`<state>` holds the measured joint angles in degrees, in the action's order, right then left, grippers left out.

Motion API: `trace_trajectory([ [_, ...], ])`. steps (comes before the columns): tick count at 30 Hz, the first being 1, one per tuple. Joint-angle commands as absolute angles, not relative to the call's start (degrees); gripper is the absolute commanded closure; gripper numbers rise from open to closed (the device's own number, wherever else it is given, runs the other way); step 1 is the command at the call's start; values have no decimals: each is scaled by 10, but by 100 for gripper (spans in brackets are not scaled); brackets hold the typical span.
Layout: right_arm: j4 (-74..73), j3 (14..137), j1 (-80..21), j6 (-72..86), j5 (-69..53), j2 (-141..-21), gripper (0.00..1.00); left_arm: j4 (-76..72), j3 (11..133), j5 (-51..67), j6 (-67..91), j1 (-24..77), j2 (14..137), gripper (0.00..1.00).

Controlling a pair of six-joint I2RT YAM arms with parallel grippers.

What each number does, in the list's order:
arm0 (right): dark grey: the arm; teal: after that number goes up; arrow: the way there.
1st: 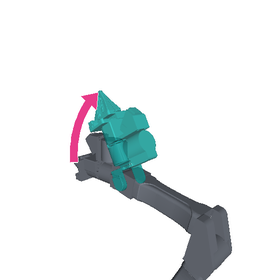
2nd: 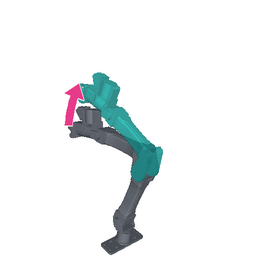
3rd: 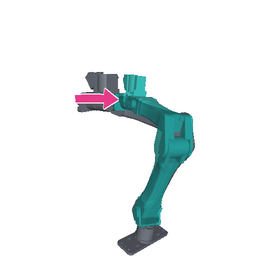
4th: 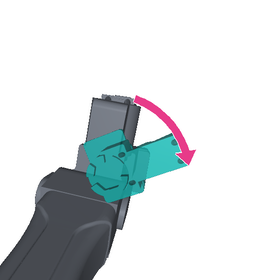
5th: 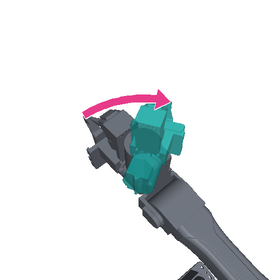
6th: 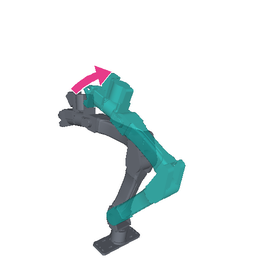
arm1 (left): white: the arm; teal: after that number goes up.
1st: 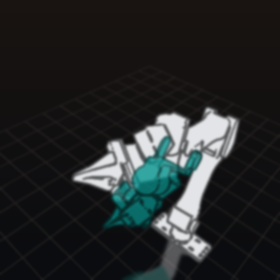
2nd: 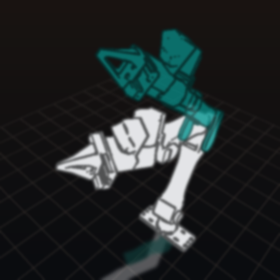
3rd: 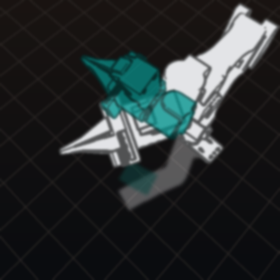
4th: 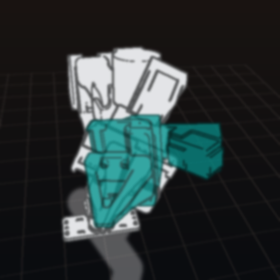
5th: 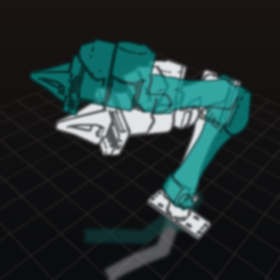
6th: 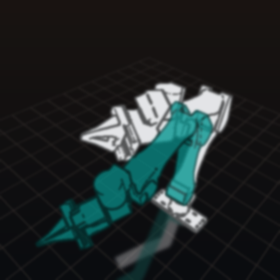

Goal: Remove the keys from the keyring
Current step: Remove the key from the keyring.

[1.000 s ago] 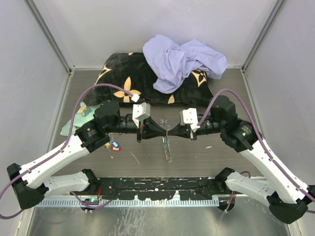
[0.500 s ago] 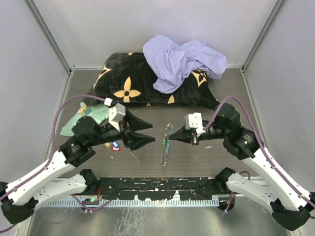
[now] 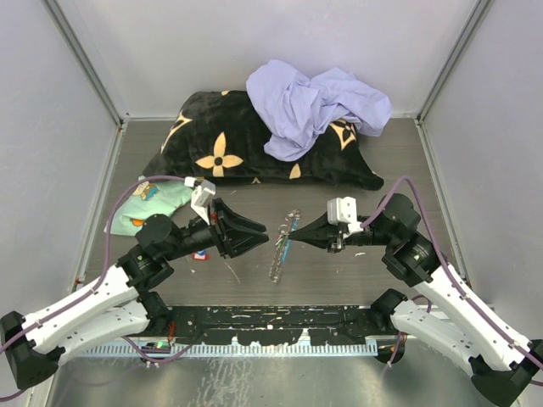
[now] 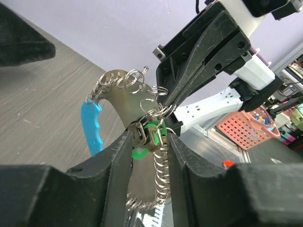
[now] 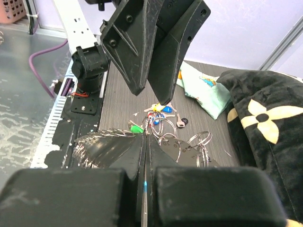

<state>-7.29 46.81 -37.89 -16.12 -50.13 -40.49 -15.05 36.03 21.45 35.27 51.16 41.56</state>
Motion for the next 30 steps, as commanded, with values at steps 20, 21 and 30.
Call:
trace_trajectory([
  [20,68,448,-364,-80,-505,-377,99,-344,371,311,413,493,498,66],
  [21,68,448,-363,-80,-506,-378,99,-348,372,312,414,493,501,65],
  [30,68,450,-364,-80,-507,-381,99,-385,383,338,439,493,534,67],
])
